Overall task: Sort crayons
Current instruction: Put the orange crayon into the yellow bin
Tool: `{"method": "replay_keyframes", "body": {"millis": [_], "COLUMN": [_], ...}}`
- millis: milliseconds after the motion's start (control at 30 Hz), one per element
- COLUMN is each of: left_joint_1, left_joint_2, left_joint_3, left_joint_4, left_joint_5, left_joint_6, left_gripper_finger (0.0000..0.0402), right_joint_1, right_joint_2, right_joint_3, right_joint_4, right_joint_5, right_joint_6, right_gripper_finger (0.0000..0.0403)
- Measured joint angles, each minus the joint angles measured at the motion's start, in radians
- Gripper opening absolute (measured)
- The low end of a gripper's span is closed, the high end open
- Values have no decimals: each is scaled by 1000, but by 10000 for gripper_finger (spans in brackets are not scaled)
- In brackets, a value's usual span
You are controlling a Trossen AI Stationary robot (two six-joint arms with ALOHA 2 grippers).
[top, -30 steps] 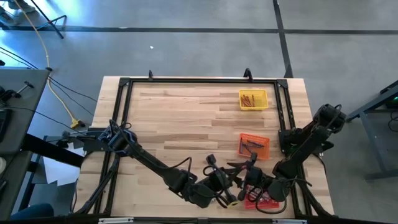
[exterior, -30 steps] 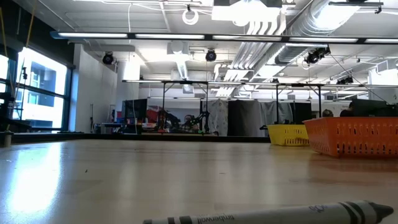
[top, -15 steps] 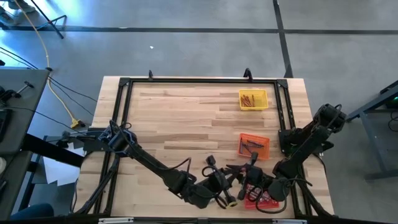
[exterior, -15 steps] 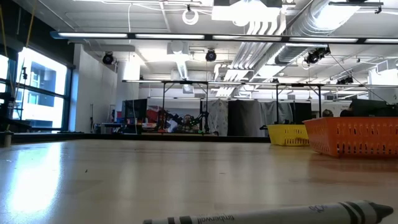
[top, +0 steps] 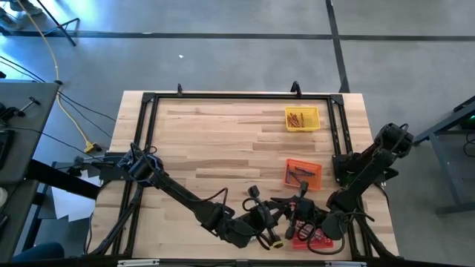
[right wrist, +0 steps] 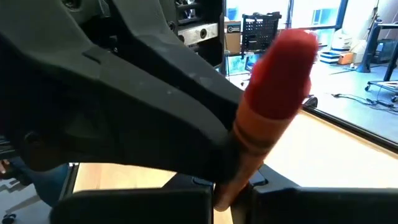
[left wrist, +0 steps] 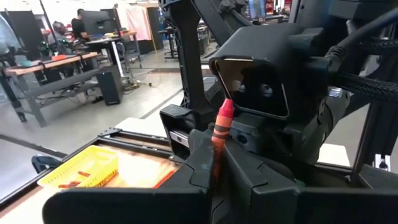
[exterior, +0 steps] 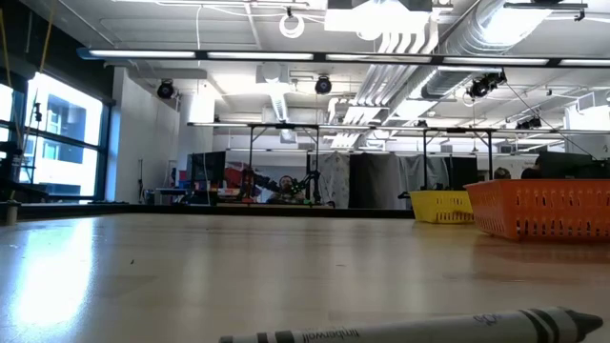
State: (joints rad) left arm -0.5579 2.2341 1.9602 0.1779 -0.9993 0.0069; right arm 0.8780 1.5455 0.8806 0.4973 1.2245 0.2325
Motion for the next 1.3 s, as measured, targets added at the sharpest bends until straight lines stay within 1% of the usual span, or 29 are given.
{"method": "replay_keyframes", "body": {"millis": [133,267,400,500,567,633,700,767,833,900,1000,1067,1167,1300], "left_joint_1": [0,0,-2,-6,-9,-17,-26,-36,-48,-61,-85,-102,-126,-152], "left_joint_2": [0,0,0,-3,-3,-3,-3,-3,-3,-3,-3,-3,-3,-3], "left_joint_3": [0,0,0,1,0,0,0,0,0,0,0,0,0,0], "left_joint_4": [-20,-42,-43,-47,-52,-52,-48,-52,-51,-51,-53,-54,-87,-166], "left_joint_5": [-2,-44,-74,-92,-91,-91,-84,-62,-44,-43,-44,-63,-133,-255], "left_joint_6": [7,57,65,66,66,62,47,39,32,31,41,55,57,51], "left_gripper_finger": [35,61,89,106,113,118,119,119,118,117,116,116,116,115], "right_joint_1": [0,11,29,34,26,-6,-52,-114,-184,-259,-375,-458,-585,-770], "right_joint_2": [0,-8,-49,-106,-154,-198,-237,-265,-279,-286,-285,-285,-285,-285], "right_joint_3": [0,0,0,0,1,1,1,1,1,1,1,1,1,1], "right_joint_4": [0,-3,-78,-229,-392,-579,-765,-924,-1061,-1148,-1254,-1300,-1340,-1347], "right_joint_5": [0,2,11,30,20,-19,-70,-132,-196,-255,-350,-416,-497,-661], "right_joint_6": [0,-6,-4,77,201,346,489,595,655,665,632,577,467,268], "right_gripper_finger": [3,2,2,1,1,1,1,1,1,1,1,1,1,1]}}
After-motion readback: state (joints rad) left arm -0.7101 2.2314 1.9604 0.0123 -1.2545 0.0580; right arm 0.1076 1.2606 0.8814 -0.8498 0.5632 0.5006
